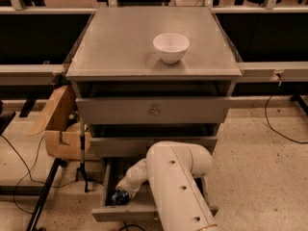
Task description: Pick pepsi can from bottom drawer and place on counter
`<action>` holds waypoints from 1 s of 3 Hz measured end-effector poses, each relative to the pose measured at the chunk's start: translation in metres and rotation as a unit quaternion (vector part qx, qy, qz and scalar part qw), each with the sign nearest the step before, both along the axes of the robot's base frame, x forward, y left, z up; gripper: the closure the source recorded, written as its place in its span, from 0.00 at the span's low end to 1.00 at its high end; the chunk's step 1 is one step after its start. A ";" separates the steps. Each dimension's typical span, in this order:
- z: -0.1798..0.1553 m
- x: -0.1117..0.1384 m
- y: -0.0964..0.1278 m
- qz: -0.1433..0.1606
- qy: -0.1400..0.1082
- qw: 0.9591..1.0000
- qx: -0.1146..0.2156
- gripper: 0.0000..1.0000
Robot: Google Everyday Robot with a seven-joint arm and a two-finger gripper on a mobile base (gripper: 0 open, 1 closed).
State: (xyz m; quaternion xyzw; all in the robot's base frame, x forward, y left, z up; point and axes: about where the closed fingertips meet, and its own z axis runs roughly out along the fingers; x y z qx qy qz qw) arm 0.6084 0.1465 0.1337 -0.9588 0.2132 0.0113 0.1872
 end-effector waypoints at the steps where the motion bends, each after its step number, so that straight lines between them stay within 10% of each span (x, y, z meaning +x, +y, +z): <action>1: 0.004 0.000 -0.006 -0.004 0.015 1.000 -0.004 0.87; 3: 0.062 -0.012 -0.038 -0.019 0.021 0.999 -0.030 1.00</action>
Offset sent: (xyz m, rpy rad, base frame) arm -0.0196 -0.0403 0.0687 -0.0718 0.0807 -0.0270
